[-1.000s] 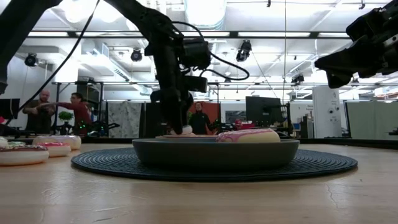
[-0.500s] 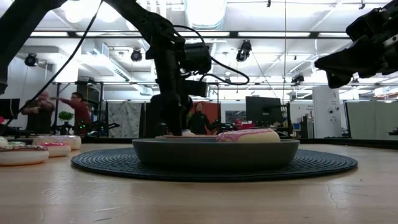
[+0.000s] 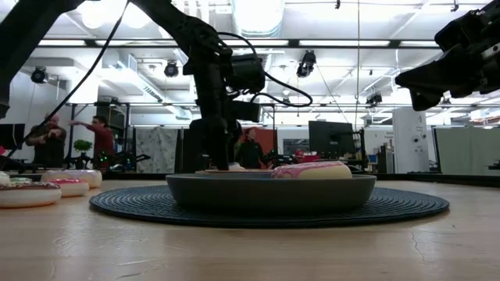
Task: Pick & Place donuts
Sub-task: Put the small blue donut on the pink plate
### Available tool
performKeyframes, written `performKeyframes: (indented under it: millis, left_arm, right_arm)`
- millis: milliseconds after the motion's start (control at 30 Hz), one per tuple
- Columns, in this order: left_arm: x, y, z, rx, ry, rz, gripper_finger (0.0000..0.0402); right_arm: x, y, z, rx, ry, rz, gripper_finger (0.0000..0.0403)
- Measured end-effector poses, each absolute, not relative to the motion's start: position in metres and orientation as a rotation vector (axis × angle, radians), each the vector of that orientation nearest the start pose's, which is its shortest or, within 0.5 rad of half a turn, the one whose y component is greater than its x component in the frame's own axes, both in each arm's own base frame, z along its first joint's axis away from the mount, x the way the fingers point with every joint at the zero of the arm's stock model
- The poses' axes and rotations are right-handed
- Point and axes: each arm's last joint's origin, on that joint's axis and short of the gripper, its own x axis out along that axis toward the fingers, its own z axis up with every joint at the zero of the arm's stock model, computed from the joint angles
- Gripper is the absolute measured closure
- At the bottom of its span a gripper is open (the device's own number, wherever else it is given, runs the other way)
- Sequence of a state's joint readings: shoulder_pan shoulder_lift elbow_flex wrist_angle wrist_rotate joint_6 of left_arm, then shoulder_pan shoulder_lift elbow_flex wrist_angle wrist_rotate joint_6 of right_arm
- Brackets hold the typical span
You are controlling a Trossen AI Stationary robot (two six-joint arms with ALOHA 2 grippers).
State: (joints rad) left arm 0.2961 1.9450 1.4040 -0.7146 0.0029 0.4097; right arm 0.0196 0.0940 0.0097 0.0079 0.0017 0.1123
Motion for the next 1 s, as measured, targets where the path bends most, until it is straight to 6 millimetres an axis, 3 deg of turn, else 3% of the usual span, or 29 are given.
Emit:
performKeyframes:
  millis: [833, 1000]
  left_arm:
    - [0.3704, 0.1152, 0.1827, 0.145, 1.263, 0.006, 0.019]
    - [0.3703, 0.1155, 0.1826, 0.143, 1.263, 0.007, 0.0173]
  right_arm:
    - [0.1027, 0.002, 0.1601, 0.111, 0.077, 0.014, 0.0374]
    - [0.1027, 0.002, 0.1601, 0.111, 0.077, 0.014, 0.0374]
